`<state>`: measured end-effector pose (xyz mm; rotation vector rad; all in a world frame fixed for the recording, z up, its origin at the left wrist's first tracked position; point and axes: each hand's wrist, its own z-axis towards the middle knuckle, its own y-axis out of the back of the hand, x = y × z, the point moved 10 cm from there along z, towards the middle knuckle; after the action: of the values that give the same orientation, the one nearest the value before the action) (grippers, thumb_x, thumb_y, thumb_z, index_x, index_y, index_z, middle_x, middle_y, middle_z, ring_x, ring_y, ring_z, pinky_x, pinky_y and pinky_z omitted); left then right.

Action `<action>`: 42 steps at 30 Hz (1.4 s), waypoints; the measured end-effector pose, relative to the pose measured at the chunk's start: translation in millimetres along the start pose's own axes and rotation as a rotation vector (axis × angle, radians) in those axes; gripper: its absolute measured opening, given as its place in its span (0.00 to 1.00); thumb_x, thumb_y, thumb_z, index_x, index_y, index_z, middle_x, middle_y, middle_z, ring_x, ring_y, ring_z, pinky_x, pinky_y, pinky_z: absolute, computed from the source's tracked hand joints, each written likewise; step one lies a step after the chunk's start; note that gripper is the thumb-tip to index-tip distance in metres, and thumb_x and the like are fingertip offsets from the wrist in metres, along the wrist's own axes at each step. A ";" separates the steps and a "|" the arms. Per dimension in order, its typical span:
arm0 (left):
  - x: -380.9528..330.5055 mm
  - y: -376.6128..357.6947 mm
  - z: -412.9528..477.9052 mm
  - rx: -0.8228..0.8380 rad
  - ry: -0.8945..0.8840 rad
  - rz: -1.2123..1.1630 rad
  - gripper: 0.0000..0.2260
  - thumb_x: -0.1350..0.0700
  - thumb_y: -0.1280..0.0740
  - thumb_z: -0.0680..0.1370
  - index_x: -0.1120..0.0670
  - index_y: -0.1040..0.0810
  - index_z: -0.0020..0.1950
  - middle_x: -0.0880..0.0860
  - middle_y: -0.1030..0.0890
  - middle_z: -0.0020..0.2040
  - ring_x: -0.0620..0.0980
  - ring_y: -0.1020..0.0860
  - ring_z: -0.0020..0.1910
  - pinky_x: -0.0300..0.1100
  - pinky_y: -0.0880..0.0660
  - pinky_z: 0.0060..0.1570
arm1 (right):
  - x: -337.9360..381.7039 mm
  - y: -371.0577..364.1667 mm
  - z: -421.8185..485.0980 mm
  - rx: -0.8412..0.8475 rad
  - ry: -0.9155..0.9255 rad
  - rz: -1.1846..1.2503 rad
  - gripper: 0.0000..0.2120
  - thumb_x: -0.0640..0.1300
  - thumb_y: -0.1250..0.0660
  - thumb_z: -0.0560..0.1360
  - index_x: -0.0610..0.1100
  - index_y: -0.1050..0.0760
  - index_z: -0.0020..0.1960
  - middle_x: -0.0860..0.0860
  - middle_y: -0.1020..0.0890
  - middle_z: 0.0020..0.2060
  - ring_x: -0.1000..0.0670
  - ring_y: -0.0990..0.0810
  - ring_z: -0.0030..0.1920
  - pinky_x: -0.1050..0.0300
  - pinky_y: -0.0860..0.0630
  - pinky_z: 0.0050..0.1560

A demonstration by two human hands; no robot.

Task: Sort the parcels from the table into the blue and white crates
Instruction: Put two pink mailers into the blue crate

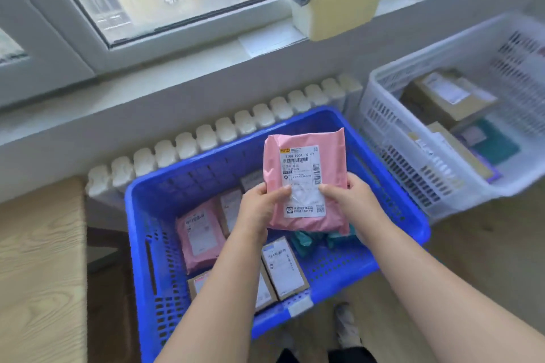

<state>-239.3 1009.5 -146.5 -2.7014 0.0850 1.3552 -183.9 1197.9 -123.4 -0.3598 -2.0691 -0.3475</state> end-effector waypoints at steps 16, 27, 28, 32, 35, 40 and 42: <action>19.0 -341.8 -27.1 0.097 -0.019 0.101 0.08 0.66 0.33 0.78 0.58 0.19 0.54 0.55 0.15 0.47 0.53 0.16 0.44 0.42 0.18 0.38 | 18.1 333.5 32.6 -0.264 0.032 -0.064 0.21 0.41 0.28 0.74 0.47 0.30 0.64 0.50 0.20 0.55 0.48 0.19 0.53 0.45 0.20 0.56; 7.9 -466.1 14.4 0.030 -0.104 0.437 0.04 0.56 0.35 0.78 0.47 0.24 0.47 0.43 0.20 0.44 0.51 0.19 0.50 0.47 0.21 0.54 | 51.9 443.7 130.9 -0.233 -0.024 -0.150 0.14 0.40 0.33 0.76 0.45 0.28 0.60 0.48 0.19 0.52 0.48 0.19 0.49 0.55 0.23 0.40; 4.3 -474.4 28.3 0.042 -0.105 0.481 0.04 0.55 0.35 0.78 0.46 0.24 0.49 0.43 0.20 0.44 0.50 0.20 0.50 0.47 0.22 0.53 | 58.4 448.8 147.6 -0.234 -0.028 -0.170 0.14 0.40 0.32 0.76 0.45 0.28 0.60 0.48 0.19 0.52 0.48 0.19 0.49 0.54 0.23 0.41; -2.9 -497.4 65.6 0.098 -0.103 0.660 0.12 0.54 0.36 0.77 0.51 0.21 0.60 0.49 0.17 0.52 0.52 0.19 0.53 0.47 0.23 0.54 | 70.6 469.3 190.9 -0.263 -0.065 -0.182 0.15 0.39 0.31 0.73 0.45 0.28 0.59 0.49 0.20 0.52 0.47 0.19 0.50 0.47 0.20 0.52; 1.1 -505.4 86.0 0.096 -0.101 0.831 0.12 0.55 0.38 0.78 0.52 0.24 0.61 0.49 0.19 0.52 0.54 0.20 0.52 0.44 0.27 0.48 | 68.0 483.5 211.3 -0.284 -0.104 -0.185 0.15 0.36 0.33 0.73 0.44 0.30 0.59 0.47 0.20 0.52 0.45 0.19 0.50 0.47 0.20 0.51; 10.4 -517.9 119.5 0.055 -0.131 1.029 0.19 0.60 0.42 0.79 0.52 0.26 0.70 0.52 0.28 0.69 0.54 0.26 0.65 0.45 0.28 0.59 | 49.4 506.6 255.9 -0.236 -0.212 -0.370 0.19 0.34 0.33 0.72 0.41 0.31 0.61 0.45 0.21 0.53 0.43 0.20 0.52 0.44 0.21 0.52; 13.4 -519.1 131.4 0.015 -0.144 1.095 0.20 0.61 0.43 0.79 0.52 0.26 0.70 0.53 0.29 0.69 0.54 0.30 0.67 0.48 0.28 0.61 | 43.8 509.2 274.1 -0.189 -0.242 -0.461 0.18 0.33 0.34 0.73 0.40 0.31 0.62 0.44 0.22 0.52 0.42 0.22 0.52 0.47 0.22 0.52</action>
<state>-282.3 1541.3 -193.4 -2.5307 1.7263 1.6748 -221.2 1774.9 -168.9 -0.0298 -2.3562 -0.8135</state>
